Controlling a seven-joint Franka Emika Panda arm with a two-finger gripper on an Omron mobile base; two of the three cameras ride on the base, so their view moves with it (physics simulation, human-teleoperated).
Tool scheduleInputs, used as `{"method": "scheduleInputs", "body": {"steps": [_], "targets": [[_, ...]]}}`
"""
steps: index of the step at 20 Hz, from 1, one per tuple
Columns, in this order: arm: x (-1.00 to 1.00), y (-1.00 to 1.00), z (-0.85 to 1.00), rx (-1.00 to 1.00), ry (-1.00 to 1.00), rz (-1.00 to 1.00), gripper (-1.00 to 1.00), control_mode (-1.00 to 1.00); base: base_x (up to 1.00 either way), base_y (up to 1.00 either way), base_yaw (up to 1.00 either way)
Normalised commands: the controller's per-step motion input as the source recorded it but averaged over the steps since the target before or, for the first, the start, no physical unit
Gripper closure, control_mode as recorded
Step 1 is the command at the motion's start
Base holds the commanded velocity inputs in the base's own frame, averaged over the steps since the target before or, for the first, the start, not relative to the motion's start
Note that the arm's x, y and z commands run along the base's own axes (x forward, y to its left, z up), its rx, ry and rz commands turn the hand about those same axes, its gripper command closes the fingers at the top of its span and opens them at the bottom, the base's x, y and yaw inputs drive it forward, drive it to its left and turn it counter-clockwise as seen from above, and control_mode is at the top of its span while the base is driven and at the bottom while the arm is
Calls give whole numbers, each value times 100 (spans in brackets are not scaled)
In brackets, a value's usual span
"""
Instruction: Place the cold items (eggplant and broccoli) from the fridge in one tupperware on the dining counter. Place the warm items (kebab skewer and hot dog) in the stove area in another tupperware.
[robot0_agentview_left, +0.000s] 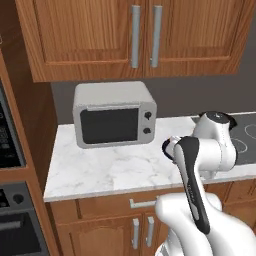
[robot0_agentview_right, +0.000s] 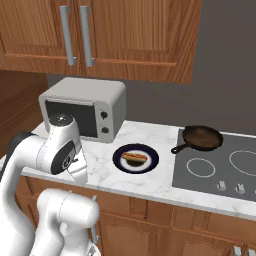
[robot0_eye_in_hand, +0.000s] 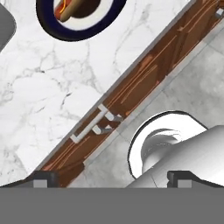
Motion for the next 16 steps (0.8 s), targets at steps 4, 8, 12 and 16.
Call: {"method": "scheduleInputs", "body": {"steps": [4,8,12,16], "targets": [[0,0,0,0,0,0,-100,100,32,-59,47],[0,0,0,0,0,0,-100,100,54,-28,25],[-9,-5,0,0,0,-9,-100,-100,5,-2,1],[-11,-44,-18,-1,0,-55,-100,-100,0,0,0]]}}
